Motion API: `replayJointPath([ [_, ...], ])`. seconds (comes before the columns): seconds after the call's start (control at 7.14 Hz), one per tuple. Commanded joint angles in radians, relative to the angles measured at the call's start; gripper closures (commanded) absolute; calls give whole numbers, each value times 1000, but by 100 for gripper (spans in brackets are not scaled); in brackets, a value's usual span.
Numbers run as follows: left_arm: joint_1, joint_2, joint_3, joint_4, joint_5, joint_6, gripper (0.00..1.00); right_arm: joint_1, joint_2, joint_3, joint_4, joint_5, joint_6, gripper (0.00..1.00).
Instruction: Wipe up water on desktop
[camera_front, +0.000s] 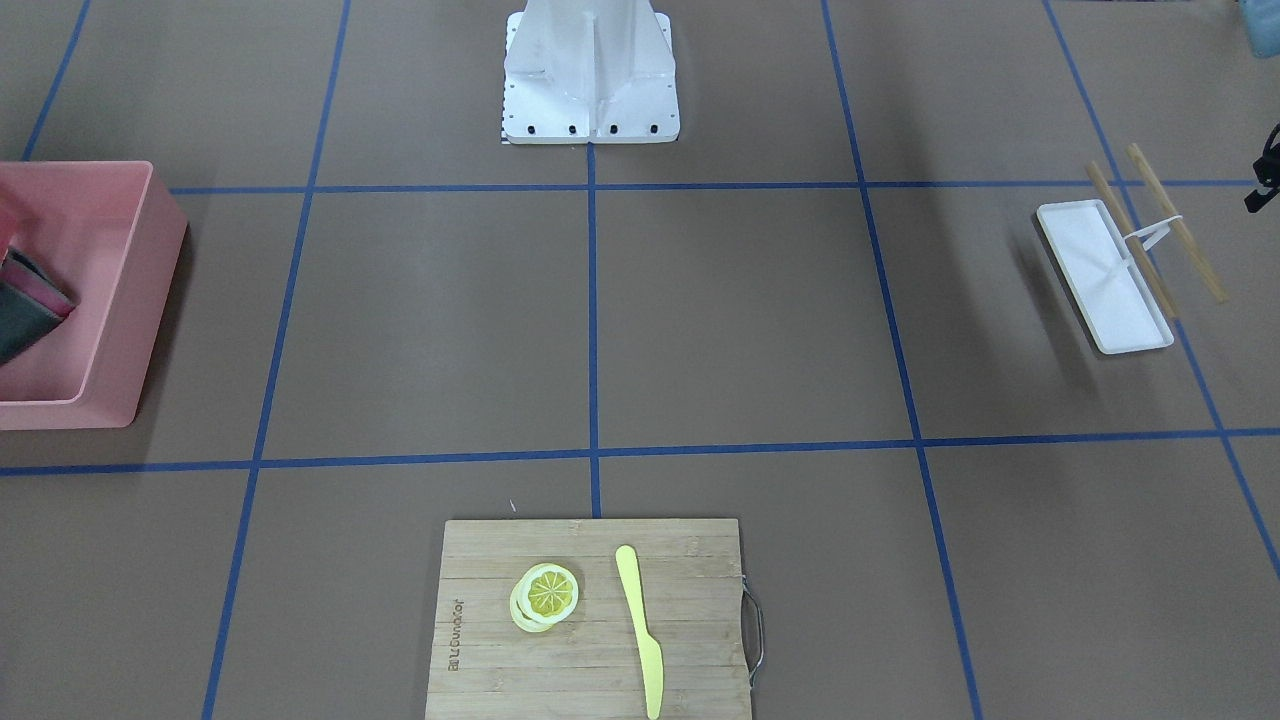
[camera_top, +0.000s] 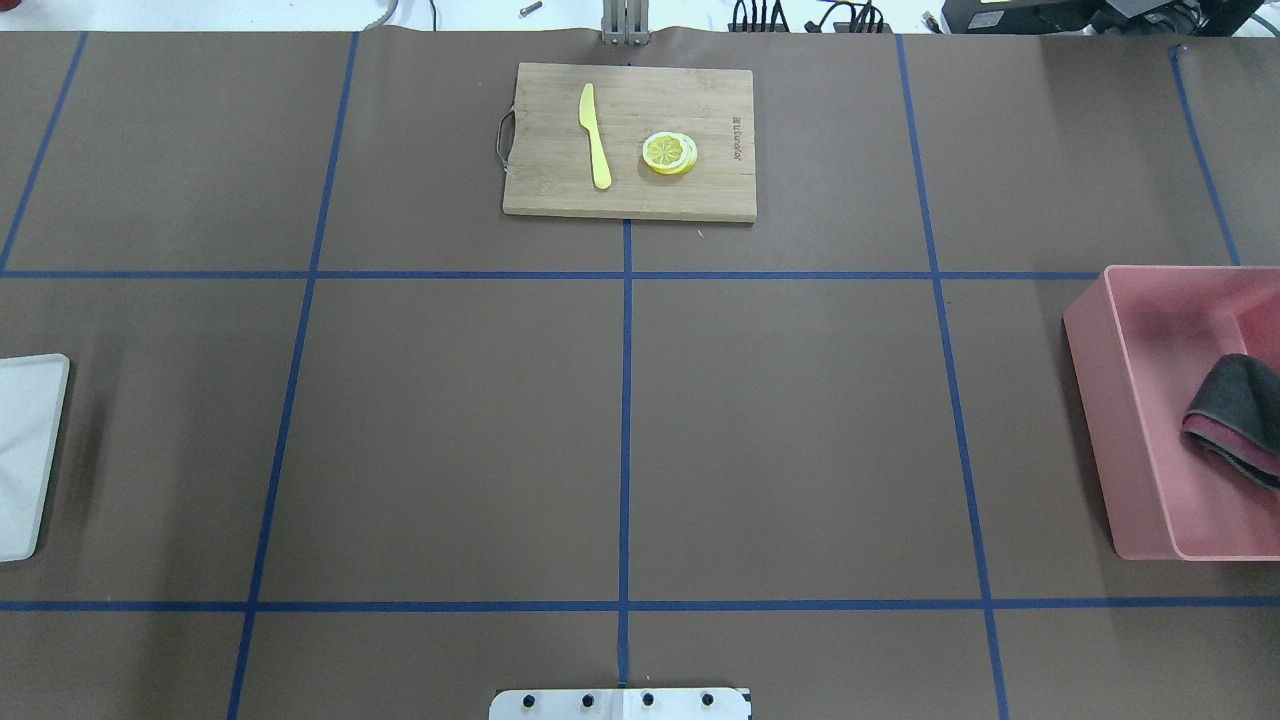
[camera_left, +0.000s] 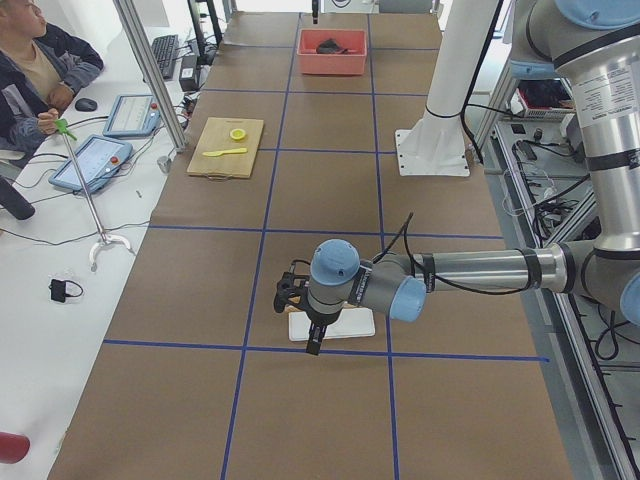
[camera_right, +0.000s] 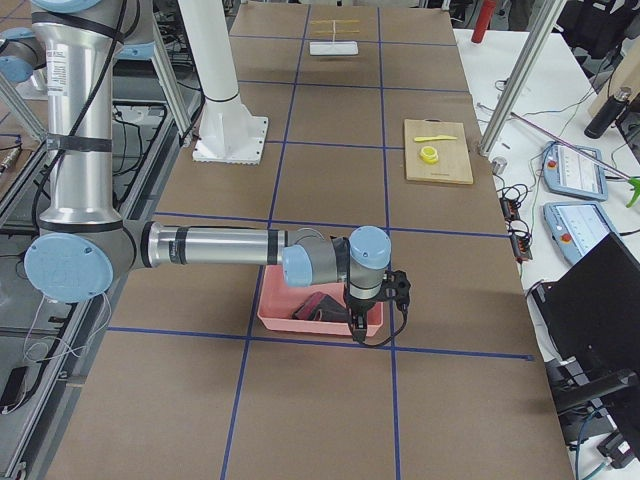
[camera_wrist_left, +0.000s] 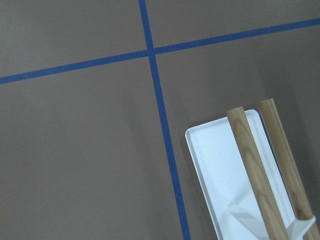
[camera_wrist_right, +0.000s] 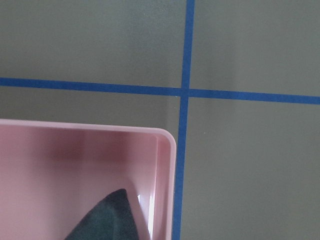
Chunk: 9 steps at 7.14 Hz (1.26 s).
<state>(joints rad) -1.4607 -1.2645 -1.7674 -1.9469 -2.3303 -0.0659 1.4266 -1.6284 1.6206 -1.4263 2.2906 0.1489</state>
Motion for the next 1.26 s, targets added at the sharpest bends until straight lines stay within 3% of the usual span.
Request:
replayJointPath([
  [0.0, -1, 2, 11, 9, -4, -35, 2, 0, -1, 8, 1, 3, 0, 0],
  [0.56, -1, -16, -30, 103, -29, -34, 2, 0, -2, -2, 44, 1, 0, 0],
  [1.12, -3, -16, -37, 103, -40, -35, 2, -2, -2, -5, 50, 0, 3, 0],
])
